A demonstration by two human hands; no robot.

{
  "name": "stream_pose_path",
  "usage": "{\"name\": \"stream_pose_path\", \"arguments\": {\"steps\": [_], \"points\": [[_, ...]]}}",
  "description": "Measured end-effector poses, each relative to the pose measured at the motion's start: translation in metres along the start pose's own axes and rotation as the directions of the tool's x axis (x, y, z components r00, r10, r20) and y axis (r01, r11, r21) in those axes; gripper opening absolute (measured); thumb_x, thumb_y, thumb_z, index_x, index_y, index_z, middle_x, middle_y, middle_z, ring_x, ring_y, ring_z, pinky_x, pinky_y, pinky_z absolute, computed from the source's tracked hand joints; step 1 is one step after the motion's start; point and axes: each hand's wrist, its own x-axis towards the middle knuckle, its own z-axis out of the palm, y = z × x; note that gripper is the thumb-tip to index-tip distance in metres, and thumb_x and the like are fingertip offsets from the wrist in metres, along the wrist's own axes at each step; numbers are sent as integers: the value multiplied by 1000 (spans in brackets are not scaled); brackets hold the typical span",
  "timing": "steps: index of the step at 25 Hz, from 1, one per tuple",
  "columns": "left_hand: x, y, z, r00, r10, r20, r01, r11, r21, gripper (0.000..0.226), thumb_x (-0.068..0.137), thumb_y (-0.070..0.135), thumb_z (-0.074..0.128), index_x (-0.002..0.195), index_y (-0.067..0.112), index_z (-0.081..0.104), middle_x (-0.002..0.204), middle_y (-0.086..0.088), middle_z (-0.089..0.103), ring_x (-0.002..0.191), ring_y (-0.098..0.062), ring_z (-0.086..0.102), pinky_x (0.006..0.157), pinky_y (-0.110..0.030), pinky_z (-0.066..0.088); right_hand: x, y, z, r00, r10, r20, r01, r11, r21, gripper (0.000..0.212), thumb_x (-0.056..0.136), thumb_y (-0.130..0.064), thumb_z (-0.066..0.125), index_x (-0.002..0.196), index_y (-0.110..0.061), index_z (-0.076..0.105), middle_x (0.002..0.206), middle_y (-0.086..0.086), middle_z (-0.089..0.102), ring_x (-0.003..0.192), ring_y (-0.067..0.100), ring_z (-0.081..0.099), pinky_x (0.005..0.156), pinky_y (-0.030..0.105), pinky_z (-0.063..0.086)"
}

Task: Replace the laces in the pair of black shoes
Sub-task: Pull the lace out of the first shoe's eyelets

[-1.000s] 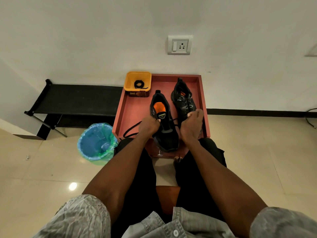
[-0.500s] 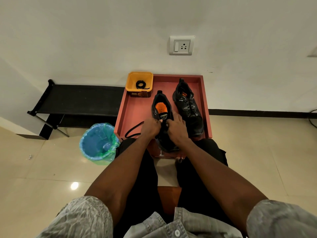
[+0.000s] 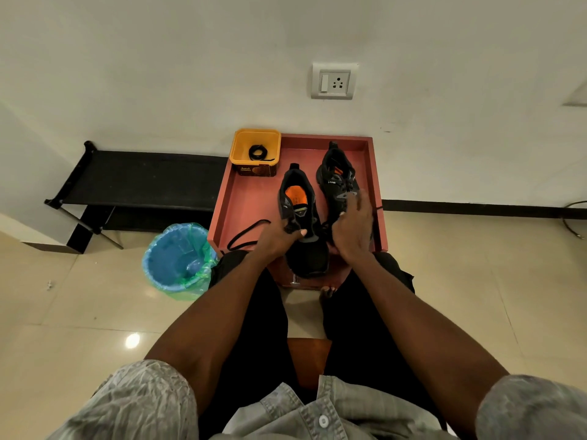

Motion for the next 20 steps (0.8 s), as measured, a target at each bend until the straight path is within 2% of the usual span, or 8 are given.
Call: {"name": "stream_pose_path", "arguments": {"steps": [2,5,8,10,12,13,16,20], "points": [[-7,0,-5,999,-10,36,15,990,-142,31,85,22,74,114,15,65,92,-5,72,67,-15,64,64,-31,53,-14,3,9,962,-223,159,224,974,11,41,94,-7,53,135,-10,55,153,14,35,141,31,34,114,51,37],[-12,9,-26,992,-113,54,123,959,-254,9,85,10,69,95,11,68,79,-9,67,47,-15,53,44,-26,47,-29,8,21,889,-267,372,292,956,-11,36,97,-15,51,132,-15,61,152,14,33,141,33,30,115,53,31],[-11,12,-58,972,-234,-22,235,962,136,15,90,17,63,78,9,64,85,-13,60,61,-16,52,51,-25,43,-33,5,23,877,-221,428,252,968,-17,36,98,-19,51,133,-15,61,151,14,31,141,34,27,115,51,30],[-15,9,-69,944,-243,-225,326,800,504,18,93,21,57,96,4,64,103,-17,59,87,-25,59,73,-34,49,-29,-2,25,891,-234,389,269,962,-37,31,98,-22,53,125,-14,65,148,14,33,139,35,29,113,53,32],[-15,14,-61,933,-95,-348,318,673,668,25,90,22,55,106,5,63,124,-20,52,119,-37,48,99,-47,40,-25,-11,28,888,-251,386,310,945,-100,30,95,-23,54,122,-14,66,149,15,31,141,37,24,112,57,32],[-13,19,-52,937,-28,-349,263,713,650,21,89,21,55,100,6,64,122,-19,54,120,-38,48,100,-47,40,-23,-15,29,878,-250,408,324,938,-125,31,94,-22,54,122,-15,66,152,15,26,143,37,20,112,59,30],[1,32,-22,952,-85,-295,160,957,241,22,87,27,63,74,9,60,79,-6,63,84,-30,66,64,-32,48,-19,-20,33,862,-208,462,310,938,-156,29,93,-23,57,119,-15,68,160,14,16,146,37,12,113,59,29],[6,36,-1,957,-88,-276,139,975,172,34,82,45,68,89,12,68,82,-3,65,73,-25,61,63,-31,47,-16,-22,34,871,-154,466,240,962,-131,31,95,-23,54,123,-12,65,157,13,22,141,38,20,110,59,34]]}}
